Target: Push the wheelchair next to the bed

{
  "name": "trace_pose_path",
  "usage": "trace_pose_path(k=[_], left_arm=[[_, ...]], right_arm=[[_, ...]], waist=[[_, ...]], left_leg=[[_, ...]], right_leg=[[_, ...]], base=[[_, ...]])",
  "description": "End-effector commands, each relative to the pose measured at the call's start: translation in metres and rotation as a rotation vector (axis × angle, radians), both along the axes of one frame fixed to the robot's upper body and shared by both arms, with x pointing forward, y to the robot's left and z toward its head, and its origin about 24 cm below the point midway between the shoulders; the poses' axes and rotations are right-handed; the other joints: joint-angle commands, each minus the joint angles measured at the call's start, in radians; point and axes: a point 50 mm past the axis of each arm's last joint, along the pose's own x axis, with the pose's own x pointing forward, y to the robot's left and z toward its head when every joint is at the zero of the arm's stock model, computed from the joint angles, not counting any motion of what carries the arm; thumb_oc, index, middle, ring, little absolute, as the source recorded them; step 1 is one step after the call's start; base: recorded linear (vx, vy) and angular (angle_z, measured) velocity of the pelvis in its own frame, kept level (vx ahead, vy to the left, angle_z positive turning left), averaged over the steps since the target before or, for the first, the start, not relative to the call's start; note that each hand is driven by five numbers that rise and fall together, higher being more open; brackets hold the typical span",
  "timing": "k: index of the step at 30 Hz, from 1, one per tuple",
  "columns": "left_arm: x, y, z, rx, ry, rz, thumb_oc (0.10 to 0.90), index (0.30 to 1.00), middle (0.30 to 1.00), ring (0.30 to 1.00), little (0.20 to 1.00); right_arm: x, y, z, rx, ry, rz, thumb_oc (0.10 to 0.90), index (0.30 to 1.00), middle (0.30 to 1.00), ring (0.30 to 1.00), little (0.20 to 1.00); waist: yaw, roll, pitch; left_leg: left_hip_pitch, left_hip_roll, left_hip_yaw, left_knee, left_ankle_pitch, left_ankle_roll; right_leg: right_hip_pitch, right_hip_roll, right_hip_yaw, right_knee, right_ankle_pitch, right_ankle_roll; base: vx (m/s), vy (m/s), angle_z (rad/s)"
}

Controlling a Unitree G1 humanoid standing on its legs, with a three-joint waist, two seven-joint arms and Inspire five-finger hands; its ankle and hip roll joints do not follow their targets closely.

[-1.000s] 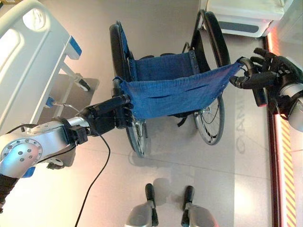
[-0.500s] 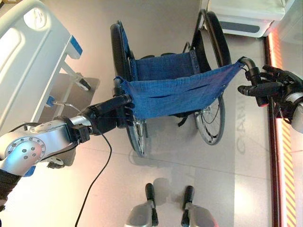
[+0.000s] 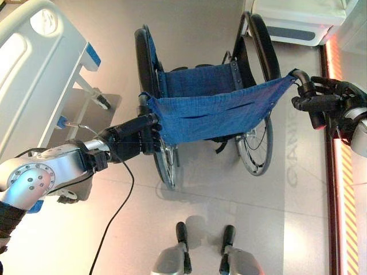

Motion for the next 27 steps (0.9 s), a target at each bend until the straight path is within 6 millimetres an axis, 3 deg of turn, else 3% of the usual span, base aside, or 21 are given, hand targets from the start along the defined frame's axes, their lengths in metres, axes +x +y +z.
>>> trace_pose_path(k=[1, 20, 27], left_arm=[[0.011, 0.001, 0.053, -0.055, -0.258, 0.003, 0.4, 0.3, 0.3, 0.3, 0.3], [0.011, 0.0, 0.052, -0.062, -0.253, 0.021, 0.4, 0.3, 0.3, 0.3, 0.3], [0.01, 0.013, 0.054, -0.055, -0.257, 0.124, 0.4, 0.3, 0.3, 0.3, 0.3]], right_arm=[[0.004, 0.002, 0.033, -0.061, -0.13, 0.012, 0.4, 0.3, 0.3, 0.3, 0.3], [0.005, 0.002, 0.025, -0.053, -0.106, 0.023, 0.4, 0.3, 0.3, 0.3, 0.3], [0.003, 0.008, 0.022, -0.035, -0.076, 0.073, 0.4, 0.3, 0.3, 0.3, 0.3]], waist=[[0.01, -0.026, -0.051], [0.012, -0.03, -0.054], [0.013, -0.059, -0.068]], left_leg=[[-0.036, 0.014, 0.017, 0.04, 0.013, -0.027], [-0.032, 0.022, 0.005, 0.046, 0.012, -0.031], [-0.033, 0.064, 0.005, 0.105, -0.002, -0.046]], right_leg=[[-0.056, -0.002, -0.034, 0.081, 0.024, -0.017], [-0.055, 0.013, -0.035, 0.094, 0.012, -0.026], [-0.051, 0.045, -0.045, 0.118, -0.014, -0.05]], base=[[0.0, 0.0, 0.0], [0.0, -0.028, 0.0], [0.03, -0.202, 0.04]])
